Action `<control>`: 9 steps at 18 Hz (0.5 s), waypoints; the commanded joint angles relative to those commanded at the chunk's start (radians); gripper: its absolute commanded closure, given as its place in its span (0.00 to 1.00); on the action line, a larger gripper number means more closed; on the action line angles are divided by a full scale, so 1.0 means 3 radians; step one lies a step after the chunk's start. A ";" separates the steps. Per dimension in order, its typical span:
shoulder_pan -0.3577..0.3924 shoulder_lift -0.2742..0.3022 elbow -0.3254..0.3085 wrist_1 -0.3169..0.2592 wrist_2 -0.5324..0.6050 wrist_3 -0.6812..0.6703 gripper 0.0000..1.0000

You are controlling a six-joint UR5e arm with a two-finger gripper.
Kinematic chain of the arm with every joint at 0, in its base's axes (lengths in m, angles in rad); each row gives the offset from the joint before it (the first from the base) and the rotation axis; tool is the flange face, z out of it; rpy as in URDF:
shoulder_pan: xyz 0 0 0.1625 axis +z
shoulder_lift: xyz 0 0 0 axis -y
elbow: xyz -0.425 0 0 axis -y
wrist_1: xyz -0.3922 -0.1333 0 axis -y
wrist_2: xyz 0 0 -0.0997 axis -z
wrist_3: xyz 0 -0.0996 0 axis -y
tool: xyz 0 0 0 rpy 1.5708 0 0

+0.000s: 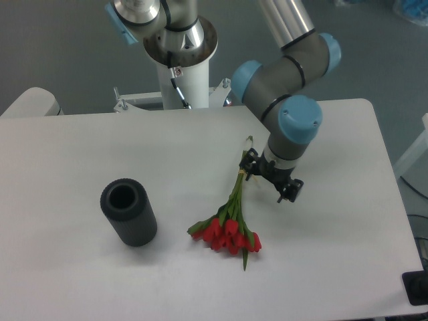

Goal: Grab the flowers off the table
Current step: 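Move the gripper over the tulip stems and lower it around them, then close the gripper on the tulip stems and lift the bunch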

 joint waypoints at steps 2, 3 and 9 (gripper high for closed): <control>-0.0097 0.0000 -0.0026 0.0015 0.0005 -0.0184 0.00; -0.0148 -0.0005 -0.0026 0.0021 0.0010 -0.0256 0.00; -0.0317 -0.0076 -0.0041 0.0051 0.0413 -0.0359 0.00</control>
